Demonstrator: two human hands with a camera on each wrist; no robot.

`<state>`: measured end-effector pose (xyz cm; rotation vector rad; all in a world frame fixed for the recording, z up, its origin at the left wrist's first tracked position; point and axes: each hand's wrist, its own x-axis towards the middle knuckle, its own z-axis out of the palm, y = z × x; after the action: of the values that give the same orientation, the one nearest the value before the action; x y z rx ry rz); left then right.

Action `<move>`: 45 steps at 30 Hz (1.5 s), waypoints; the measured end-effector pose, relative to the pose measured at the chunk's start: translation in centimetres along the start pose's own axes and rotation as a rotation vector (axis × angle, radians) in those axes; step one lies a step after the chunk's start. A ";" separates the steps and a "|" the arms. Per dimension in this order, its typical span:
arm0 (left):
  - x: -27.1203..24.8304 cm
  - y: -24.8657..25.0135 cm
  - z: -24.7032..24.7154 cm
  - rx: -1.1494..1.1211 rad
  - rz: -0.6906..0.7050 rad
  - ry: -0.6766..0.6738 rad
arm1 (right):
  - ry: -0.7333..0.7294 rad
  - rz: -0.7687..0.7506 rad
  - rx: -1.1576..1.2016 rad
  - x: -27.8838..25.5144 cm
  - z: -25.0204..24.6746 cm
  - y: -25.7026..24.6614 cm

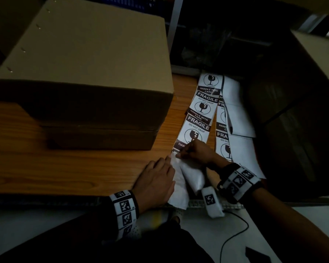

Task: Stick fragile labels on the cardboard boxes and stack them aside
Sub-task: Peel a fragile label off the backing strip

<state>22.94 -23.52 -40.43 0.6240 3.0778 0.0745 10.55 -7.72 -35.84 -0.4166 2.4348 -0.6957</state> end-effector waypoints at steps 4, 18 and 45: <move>0.1 0.4 0.0 -0.007 -0.020 -0.019 | 0.025 0.035 0.111 -0.4 0.2 0.3; -0.3 0.5 -0.1 0.013 -0.035 -0.043 | 0.066 0.111 0.417 -1.8 1.4 1.7; 1.7 -0.8 0.9 -0.065 -0.049 0.076 | -0.146 0.079 0.372 -1.1 -2.2 -0.5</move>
<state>21.09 -23.59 -41.39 0.5548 3.1464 0.2015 10.15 -6.80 -33.52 -0.2122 2.1128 -1.0199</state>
